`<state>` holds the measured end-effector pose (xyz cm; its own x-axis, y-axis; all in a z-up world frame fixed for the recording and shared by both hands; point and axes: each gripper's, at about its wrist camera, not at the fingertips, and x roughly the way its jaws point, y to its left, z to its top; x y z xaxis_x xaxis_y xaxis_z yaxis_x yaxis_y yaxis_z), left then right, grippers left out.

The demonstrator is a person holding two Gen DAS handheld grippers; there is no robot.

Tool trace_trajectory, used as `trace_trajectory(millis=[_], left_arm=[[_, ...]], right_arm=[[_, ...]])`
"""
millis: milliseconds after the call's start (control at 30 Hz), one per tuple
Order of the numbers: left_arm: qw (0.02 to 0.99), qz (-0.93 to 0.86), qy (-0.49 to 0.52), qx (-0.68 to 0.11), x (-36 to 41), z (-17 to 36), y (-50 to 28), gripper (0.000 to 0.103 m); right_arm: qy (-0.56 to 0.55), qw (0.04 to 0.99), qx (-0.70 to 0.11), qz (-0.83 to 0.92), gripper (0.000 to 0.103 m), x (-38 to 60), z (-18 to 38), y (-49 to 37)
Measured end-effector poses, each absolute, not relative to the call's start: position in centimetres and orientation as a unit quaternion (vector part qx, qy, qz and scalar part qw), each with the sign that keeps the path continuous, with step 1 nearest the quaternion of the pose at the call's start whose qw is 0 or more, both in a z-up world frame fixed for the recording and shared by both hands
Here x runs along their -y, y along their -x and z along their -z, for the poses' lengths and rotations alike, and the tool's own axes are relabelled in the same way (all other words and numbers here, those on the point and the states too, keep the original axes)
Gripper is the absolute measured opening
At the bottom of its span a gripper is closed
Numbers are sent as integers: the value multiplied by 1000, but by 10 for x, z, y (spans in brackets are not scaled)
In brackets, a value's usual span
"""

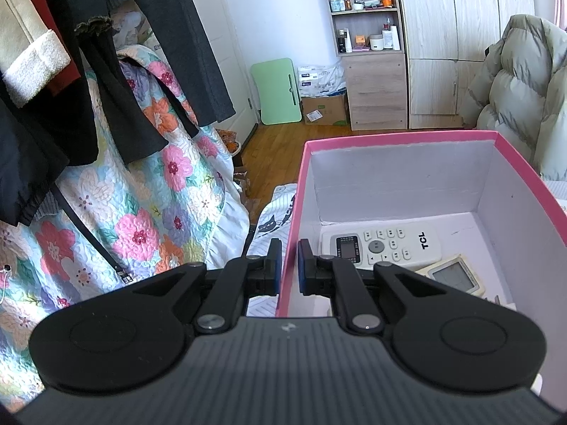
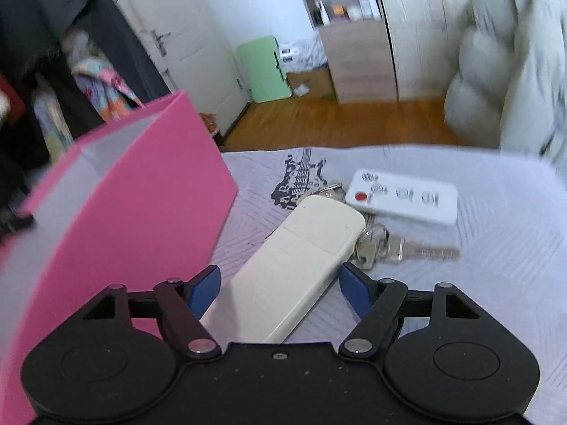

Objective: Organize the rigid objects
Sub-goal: 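Grasp the long cream power bank by its end with the right tool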

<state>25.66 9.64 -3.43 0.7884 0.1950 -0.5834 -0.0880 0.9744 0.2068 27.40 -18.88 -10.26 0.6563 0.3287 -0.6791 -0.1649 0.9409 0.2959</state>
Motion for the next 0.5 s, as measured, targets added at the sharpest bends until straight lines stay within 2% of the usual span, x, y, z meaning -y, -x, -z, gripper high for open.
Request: trace_trajectory(millis=[67, 200, 267, 433, 467, 500], left_arm=[[942, -74, -83, -316, -98, 34, -256, 9], [943, -73, -80, -316, -98, 34, -256, 9], [943, -72, -83, -315, -97, 34, -255, 9], [942, -73, -84, -315, -96, 35, -256, 9], [942, -73, -84, -315, -96, 34, -257, 9], [943, -72, -83, -316, -96, 34, -256, 10]], right_arm=[[-70, 911, -385, -131, 88, 176, 103, -271], [-39, 920, -371, -119, 86, 170, 104, -265], [-36, 918, -375, -122, 75, 176, 100, -262], [-45, 908, -394, -137, 64, 190, 93, -253], [-47, 907, -395, -140, 58, 193, 92, -249], [-47, 909, -389, -140, 43, 196, 89, -243]])
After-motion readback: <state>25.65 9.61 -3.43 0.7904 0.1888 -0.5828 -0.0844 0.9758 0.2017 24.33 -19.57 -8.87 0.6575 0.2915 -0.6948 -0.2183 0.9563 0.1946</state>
